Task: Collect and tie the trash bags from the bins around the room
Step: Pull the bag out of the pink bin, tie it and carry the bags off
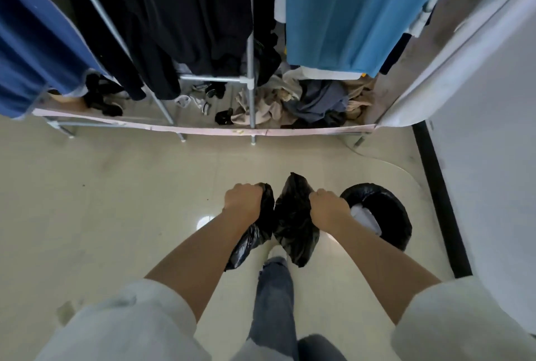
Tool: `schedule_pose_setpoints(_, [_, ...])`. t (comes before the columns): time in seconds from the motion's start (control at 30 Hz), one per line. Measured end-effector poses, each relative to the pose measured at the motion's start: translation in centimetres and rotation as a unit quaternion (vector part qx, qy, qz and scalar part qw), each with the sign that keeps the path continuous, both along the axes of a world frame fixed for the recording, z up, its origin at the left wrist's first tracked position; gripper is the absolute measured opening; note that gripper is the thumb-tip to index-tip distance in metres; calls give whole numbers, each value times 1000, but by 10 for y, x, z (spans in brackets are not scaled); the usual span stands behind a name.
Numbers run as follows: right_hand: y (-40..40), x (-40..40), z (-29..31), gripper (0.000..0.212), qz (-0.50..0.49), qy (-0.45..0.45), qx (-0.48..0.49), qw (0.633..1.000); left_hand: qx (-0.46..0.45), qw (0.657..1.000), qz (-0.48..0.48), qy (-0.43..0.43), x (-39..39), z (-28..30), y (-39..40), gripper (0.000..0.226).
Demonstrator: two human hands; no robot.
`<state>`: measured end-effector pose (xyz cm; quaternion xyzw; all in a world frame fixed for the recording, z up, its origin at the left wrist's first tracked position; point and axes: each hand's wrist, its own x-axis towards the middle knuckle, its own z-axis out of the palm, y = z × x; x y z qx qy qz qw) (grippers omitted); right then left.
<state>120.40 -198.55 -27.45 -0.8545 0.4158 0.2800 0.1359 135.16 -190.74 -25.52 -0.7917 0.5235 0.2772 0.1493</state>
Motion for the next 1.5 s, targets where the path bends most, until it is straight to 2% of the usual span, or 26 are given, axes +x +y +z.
schedule_pose_setpoints(0.17, [-84, 19, -66, 37, -10, 35, 40, 999, 36, 999, 10, 22, 19, -71, -80, 34])
schedule_pose_setpoints(0.33, [-143, 34, -158, 36, -35, 37, 47, 998, 51, 997, 38, 39, 28, -166, -142, 37])
schedule_pose_setpoints(0.5, [-160, 28, -245, 31, -48, 49, 72, 995, 78, 996, 35, 34, 26, -261, -163, 32])
schedule_pose_setpoints(0.63, [-167, 10, -284, 32, -60, 66, 117, 989, 120, 992, 18, 34, 20, -304, -166, 31])
schedule_pose_setpoints(0.73, [-174, -5, -287, 35, -84, 46, 136, 986, 127, 992, 1, 20, 8, -308, -167, 34])
schedule_pose_setpoints(0.87, [-180, -29, -269, 36, -94, 29, 135, 986, 85, 996, -32, -5, -22, -291, -180, 37])
schedule_pose_setpoints(0.97, [-186, -56, -251, 35, -81, 33, 117, 989, 57, 997, -60, 7, -54, -275, -191, 35])
schedule_pose_setpoints(1.13, [-198, -127, -233, 37, -51, 41, 92, 994, 18, 999, -36, 22, -133, -260, -192, 35])
schedule_pose_setpoints(1.3, [-192, -225, -223, 35, -20, 59, 95, 994, 48, 998, 29, 35, -227, -255, -161, 38])
schedule_pose_setpoints(1.5, [-166, -330, -229, 35, -14, 102, 114, 988, 83, 994, 42, 62, -322, -252, -121, 37])
